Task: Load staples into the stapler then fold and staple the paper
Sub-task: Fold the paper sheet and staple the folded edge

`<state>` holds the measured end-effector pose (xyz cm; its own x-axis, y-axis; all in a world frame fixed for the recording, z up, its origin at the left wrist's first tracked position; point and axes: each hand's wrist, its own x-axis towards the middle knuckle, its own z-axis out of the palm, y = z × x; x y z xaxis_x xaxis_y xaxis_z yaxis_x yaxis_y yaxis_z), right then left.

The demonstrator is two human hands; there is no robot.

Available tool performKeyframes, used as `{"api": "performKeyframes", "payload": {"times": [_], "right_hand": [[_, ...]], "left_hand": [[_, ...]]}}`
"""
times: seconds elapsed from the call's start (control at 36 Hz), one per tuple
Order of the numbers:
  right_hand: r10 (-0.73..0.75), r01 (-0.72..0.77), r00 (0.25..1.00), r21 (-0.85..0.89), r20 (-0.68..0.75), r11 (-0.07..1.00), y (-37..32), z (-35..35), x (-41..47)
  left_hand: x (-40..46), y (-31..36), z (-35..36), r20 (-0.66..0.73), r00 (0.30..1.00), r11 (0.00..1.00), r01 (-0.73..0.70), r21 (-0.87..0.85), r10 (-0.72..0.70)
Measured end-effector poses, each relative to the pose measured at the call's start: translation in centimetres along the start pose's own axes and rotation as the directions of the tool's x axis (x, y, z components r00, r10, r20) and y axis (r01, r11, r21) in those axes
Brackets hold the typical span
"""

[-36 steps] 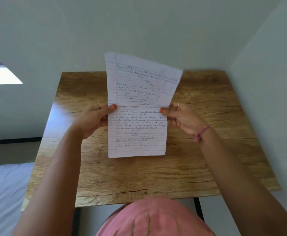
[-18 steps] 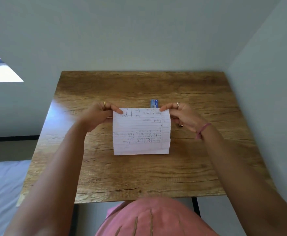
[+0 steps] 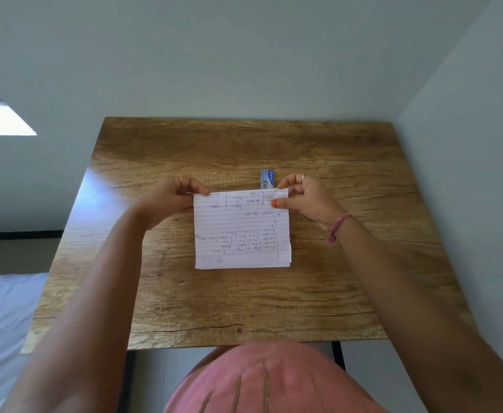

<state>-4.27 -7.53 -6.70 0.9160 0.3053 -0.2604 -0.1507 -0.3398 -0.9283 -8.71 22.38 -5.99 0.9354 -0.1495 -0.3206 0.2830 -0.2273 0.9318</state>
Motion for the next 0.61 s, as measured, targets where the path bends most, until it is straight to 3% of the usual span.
{"api": "performKeyframes", "payload": {"times": [0.17, 0.39, 0.61], "right_hand": [[0.007, -0.007, 0.999, -0.005, -0.037, 1.000, 0.1, 0.1, 0.2], [-0.035, 0.031, 0.998, -0.053, -0.060, 0.998, -0.4, 0.4, 0.0], [-0.042, 0.039, 0.997, -0.045, -0.064, 0.998, -0.2, 0.4, 0.1]], "left_hand": [[0.4, 0.7, 0.3, -0.006, 0.995, 0.995, 0.100, -0.017, -0.100], [2.1, 0.7, 1.3, -0.095, 0.995, 0.926, 0.076, 0.371, -0.044], [2.3, 0.6, 1.3, -0.114, 0.993, 0.924, 0.042, 0.379, 0.001]]}}
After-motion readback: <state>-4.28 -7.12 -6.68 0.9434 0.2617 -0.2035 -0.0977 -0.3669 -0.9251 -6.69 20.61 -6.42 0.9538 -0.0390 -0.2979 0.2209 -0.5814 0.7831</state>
